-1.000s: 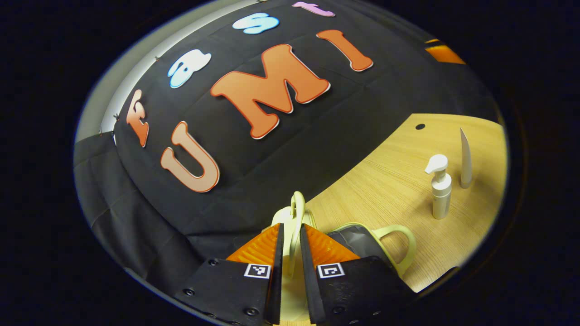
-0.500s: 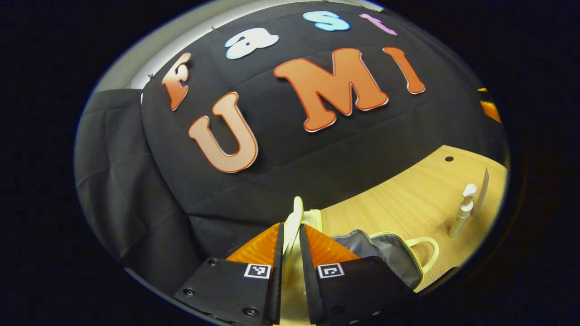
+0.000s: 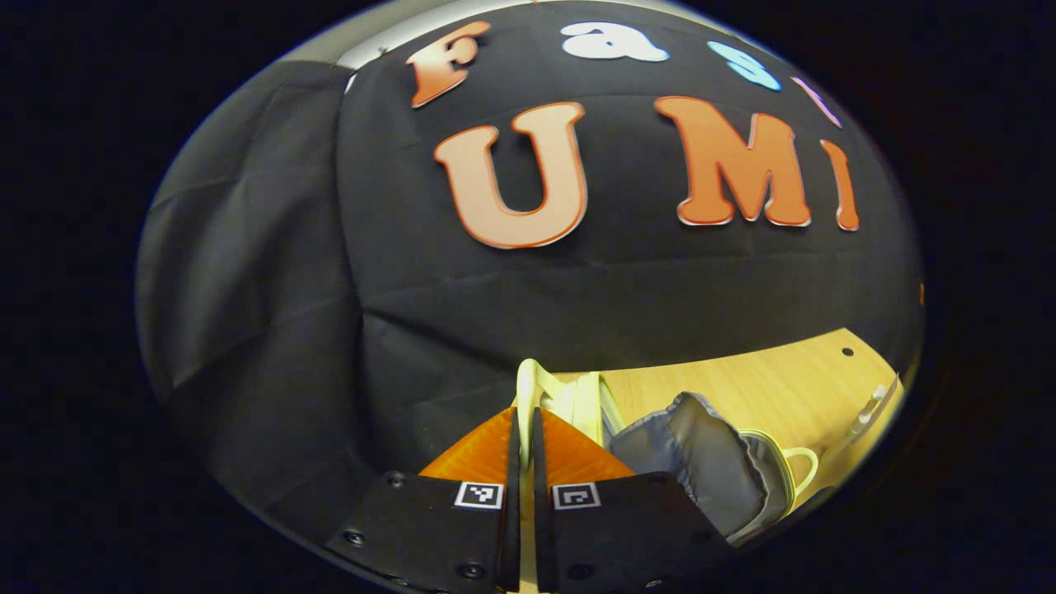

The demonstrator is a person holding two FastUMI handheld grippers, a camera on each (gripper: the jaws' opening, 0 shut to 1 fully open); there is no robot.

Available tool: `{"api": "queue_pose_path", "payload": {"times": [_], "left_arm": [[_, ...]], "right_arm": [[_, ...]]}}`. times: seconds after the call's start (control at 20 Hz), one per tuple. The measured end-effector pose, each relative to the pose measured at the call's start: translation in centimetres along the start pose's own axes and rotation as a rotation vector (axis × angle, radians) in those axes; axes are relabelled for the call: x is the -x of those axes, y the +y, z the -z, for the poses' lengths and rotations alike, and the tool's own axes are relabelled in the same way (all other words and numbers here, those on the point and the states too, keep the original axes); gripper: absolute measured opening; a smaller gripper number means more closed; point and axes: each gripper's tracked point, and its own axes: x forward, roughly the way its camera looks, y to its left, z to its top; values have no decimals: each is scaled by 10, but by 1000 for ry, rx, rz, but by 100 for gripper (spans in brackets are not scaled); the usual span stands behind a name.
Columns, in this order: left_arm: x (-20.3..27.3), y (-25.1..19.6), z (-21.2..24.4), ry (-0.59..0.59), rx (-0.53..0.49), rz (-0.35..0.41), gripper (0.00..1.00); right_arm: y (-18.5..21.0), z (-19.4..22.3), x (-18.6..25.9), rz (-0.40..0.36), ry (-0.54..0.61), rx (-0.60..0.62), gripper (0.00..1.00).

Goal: First open the suitcase, pack the skin care products into it, and then close the suitcase.

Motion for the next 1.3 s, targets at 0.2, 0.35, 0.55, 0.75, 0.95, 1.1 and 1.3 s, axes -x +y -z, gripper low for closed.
{"api": "queue_pose_path", "payload": {"times": [0.2, 0.35, 0.55, 0.75, 0.95, 1.1, 1.3], "left_arm": [[-45, 65, 59, 134, 45, -68, 8], [-69, 77, 109, 233, 74, -65, 8], [-110, 82, 178, 372, 124, -104, 8], [-134, 83, 233, 461, 158, -112, 8], [-136, 97, 230, 417, 71, -190, 34], [-120, 79, 200, 315, 37, -180, 75], [-65, 33, 100, 96, -4, -146, 99]], "right_arm": [[10, 0, 0, 7, 16, 5, 96], [14, -1, 4, 24, 31, 9, 96], [23, 10, 7, 15, 88, -15, 96], [16, 17, 21, 80, 133, -49, 96], [6, 14, 29, 148, 145, -65, 96], [-1, 11, 34, 170, 123, -61, 96], [-10, 14, 25, 129, 102, -45, 96]]}}
